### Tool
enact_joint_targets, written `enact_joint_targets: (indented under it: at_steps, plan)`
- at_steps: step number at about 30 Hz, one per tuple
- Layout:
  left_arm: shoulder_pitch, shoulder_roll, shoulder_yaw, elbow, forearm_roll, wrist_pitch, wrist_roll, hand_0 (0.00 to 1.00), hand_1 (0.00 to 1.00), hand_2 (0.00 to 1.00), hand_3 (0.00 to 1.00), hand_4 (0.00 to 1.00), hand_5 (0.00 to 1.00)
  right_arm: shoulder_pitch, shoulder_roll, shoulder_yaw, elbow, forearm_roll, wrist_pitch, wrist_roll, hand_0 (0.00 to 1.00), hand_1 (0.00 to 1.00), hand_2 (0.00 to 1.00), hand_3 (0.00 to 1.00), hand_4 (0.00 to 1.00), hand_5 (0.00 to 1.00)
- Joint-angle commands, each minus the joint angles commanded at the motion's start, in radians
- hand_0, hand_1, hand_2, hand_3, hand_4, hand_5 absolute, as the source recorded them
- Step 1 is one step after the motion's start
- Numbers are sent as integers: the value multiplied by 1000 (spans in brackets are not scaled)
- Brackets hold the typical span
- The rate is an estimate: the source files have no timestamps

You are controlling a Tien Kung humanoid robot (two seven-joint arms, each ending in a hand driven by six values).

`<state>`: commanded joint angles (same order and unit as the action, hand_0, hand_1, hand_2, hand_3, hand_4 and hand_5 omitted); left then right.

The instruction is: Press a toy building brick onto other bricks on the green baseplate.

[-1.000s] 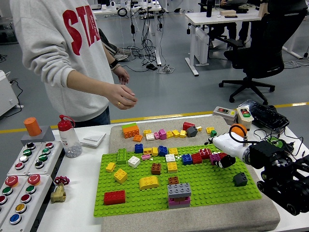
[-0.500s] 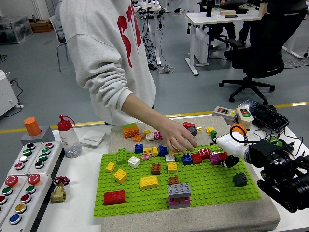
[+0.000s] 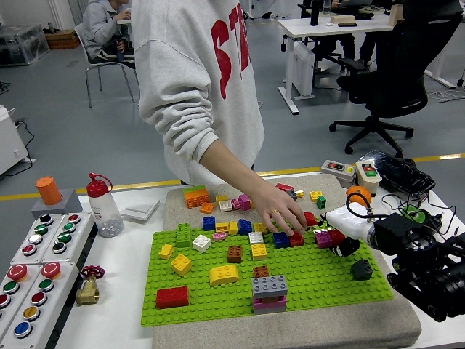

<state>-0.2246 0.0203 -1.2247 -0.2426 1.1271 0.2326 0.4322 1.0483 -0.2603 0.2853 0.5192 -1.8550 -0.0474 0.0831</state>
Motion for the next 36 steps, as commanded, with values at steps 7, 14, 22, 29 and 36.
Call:
enact_joint_targets:
  at_steps: [7, 14, 22, 29, 36]
  plan:
    - [2, -1, -3, 0, 4, 0, 1, 633, 596, 606, 405, 297, 943, 0, 11, -29, -19, 15, -22, 7, 783, 731, 684, 744, 701, 266]
    - [1, -1, -3, 0, 3, 1, 0, 633, 596, 606, 405, 297, 942, 3, 17, -49, -26, 27, -41, 11, 782, 731, 686, 741, 695, 278]
    - [-1, -2, 7, 1, -11, 3, -5, 634, 598, 609, 407, 296, 943, 2, 21, -63, -35, 27, -81, 6, 757, 709, 648, 706, 636, 290]
    - [-2, -2, 8, 1, -13, 3, -6, 634, 597, 609, 407, 296, 942, 1, 24, -72, -43, 24, -97, 10, 751, 701, 643, 695, 634, 289]
    - [-4, -1, 10, 1, -15, 4, -7, 634, 597, 609, 407, 296, 942, 1, 27, -78, -53, 23, -97, 10, 751, 702, 642, 695, 626, 282]
